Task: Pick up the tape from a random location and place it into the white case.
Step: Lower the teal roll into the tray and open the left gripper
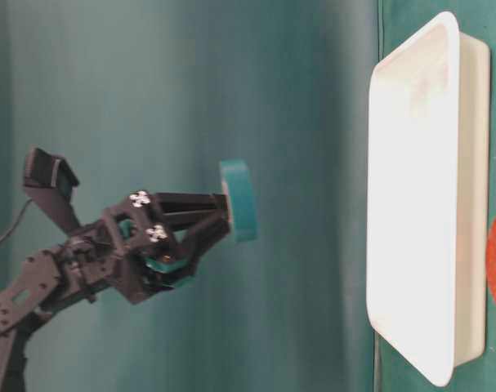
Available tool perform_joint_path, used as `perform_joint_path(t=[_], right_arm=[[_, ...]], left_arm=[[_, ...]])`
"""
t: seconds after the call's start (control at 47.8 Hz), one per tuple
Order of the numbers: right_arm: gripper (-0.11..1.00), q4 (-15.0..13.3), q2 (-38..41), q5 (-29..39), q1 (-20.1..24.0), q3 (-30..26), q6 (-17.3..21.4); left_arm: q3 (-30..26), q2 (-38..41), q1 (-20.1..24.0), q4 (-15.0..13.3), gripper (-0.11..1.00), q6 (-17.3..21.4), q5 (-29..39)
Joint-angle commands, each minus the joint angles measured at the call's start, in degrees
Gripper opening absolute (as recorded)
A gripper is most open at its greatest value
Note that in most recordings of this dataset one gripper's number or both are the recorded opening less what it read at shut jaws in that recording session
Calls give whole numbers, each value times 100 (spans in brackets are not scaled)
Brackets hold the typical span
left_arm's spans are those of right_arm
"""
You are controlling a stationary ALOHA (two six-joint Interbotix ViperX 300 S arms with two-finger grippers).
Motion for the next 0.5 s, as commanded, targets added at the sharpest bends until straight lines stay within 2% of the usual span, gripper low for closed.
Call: perform_joint_path(t=[0.0,0.23,0.481], right_arm=[[92,-9,18,-26,-9,-141,-9],[92,-9,44,-44,0,-123,-9],[92,-9,53,-44,-9,-123,-18]], left_arm=[[62,9,0,-9,20,-9,-193],[264,422,35,-9,20,-9,-527],[554,721,53,-9,20,-9,-1222]])
